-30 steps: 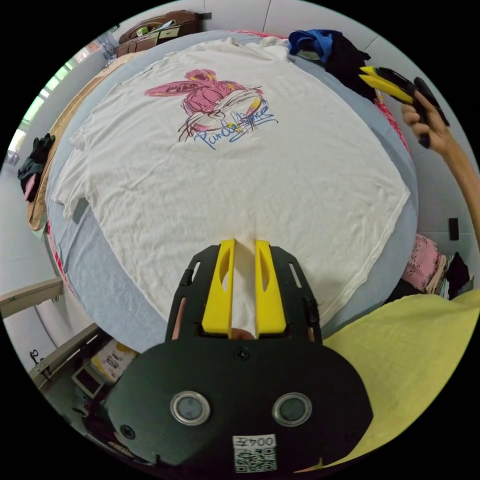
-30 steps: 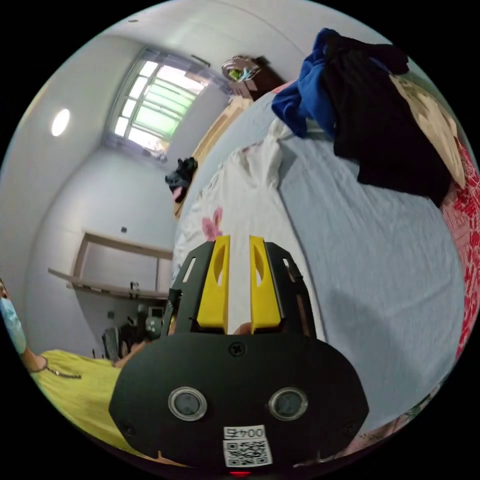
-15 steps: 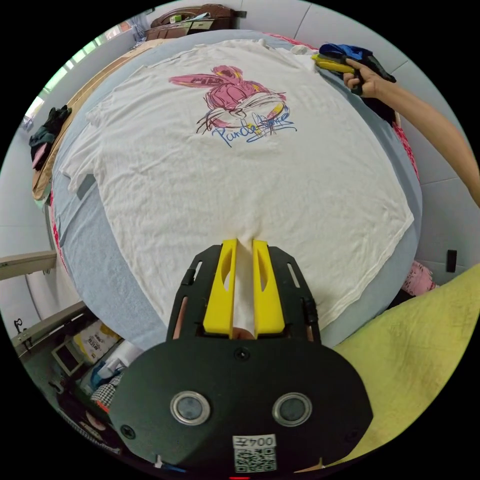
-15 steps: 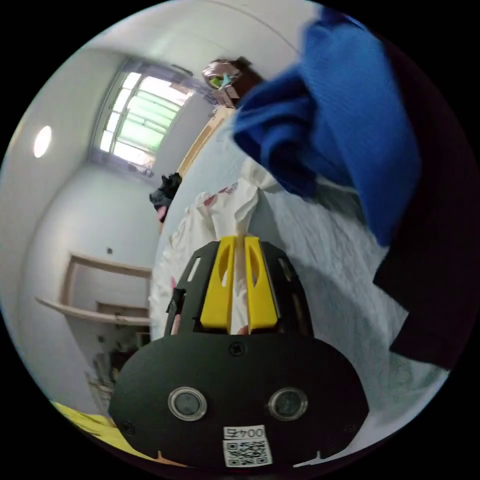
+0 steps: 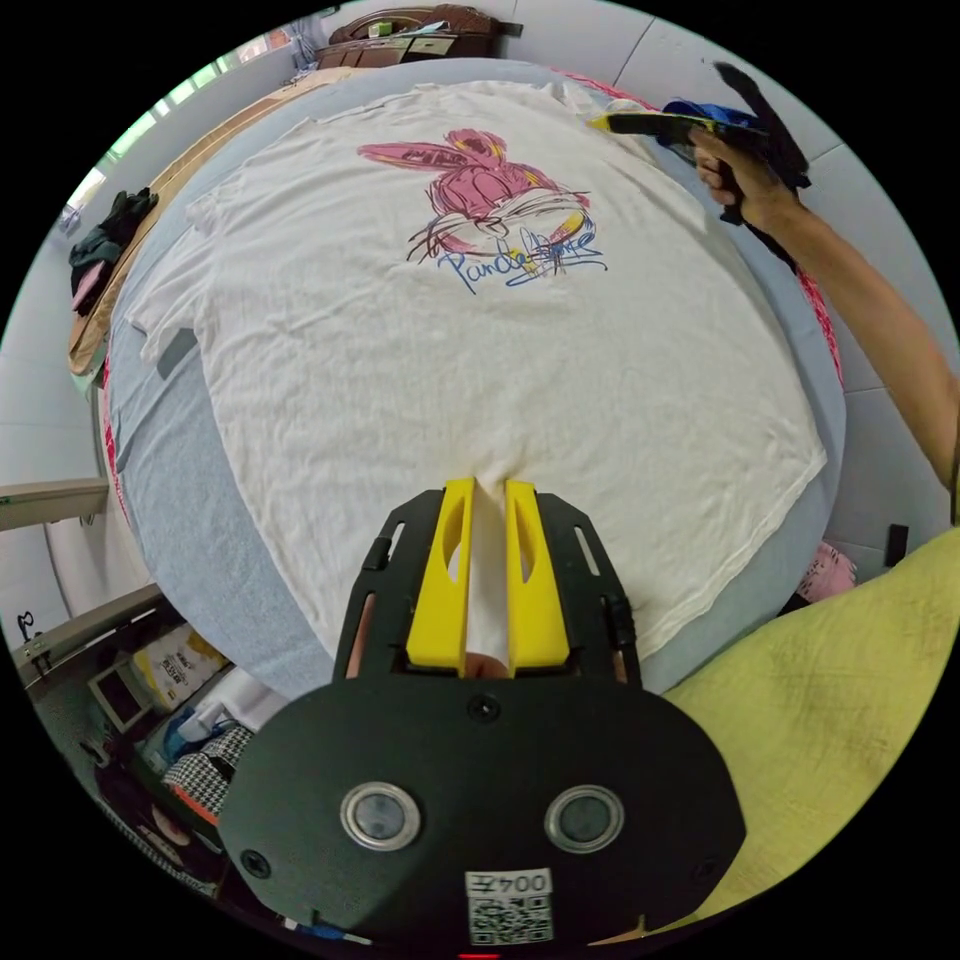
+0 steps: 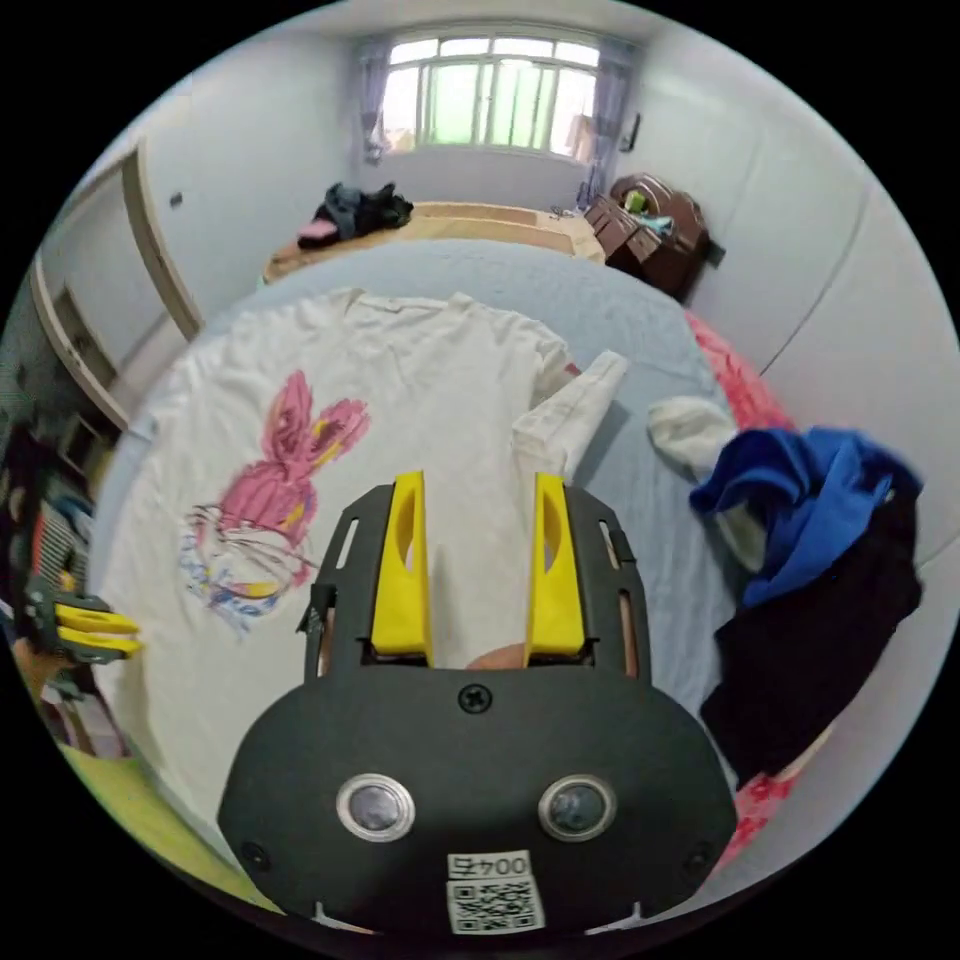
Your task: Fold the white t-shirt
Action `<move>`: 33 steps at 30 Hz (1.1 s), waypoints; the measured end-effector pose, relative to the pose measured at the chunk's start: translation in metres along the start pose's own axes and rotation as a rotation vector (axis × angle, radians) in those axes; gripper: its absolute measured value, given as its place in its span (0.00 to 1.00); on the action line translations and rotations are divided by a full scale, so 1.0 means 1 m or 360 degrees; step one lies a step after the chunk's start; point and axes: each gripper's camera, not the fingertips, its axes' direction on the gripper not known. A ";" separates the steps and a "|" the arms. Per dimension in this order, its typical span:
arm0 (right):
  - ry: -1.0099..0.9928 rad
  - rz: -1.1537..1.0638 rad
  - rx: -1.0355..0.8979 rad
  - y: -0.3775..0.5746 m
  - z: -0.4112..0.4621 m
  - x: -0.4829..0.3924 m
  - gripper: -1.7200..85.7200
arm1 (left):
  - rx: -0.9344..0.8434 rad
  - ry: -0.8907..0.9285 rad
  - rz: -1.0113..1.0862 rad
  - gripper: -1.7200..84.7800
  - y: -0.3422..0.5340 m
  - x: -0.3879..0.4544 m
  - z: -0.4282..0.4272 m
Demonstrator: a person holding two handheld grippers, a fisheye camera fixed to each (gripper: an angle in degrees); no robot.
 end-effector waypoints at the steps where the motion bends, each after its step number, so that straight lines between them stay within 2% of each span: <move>1: -0.0109 0.0080 0.0030 0.010 -0.005 0.020 0.19 | -0.0001 0.0000 0.0001 0.03 0.000 0.000 0.000; 6: -0.0386 0.0267 0.0023 0.021 0.001 0.096 0.15 | 0.0012 0.0011 -0.0006 0.03 0.004 -0.001 0.003; 8: -0.0507 0.0443 -0.0019 0.012 0.015 0.137 0.15 | 0.0020 0.0019 -0.0018 0.03 0.006 -0.003 0.004; 14: -0.0813 0.0601 -0.0094 -0.017 0.052 0.183 0.14 | 0.0022 0.0014 -0.0028 0.03 0.009 -0.002 0.006; 16: -0.0814 0.0598 -0.0161 -0.026 0.063 0.181 0.14 | 0.0019 0.0011 -0.0031 0.03 0.010 -0.002 0.006; 19: -0.0772 0.0572 -0.0195 -0.034 0.068 0.179 0.06 | 0.0017 0.0011 -0.0039 0.03 0.012 -0.002 0.006; 24: -0.0357 0.0776 -0.0021 -0.009 0.032 0.200 0.04 | 0.0017 0.0016 -0.0047 0.03 0.016 -0.002 0.005; 29: -0.0217 0.0775 -0.0097 0.012 0.035 0.206 0.03 | 0.0021 0.0023 -0.0041 0.03 0.020 -0.002 0.004; 33: -0.0367 0.0731 0.0035 -0.025 0.031 0.203 0.07 | 0.0012 0.0024 -0.0039 0.03 0.023 -0.001 0.002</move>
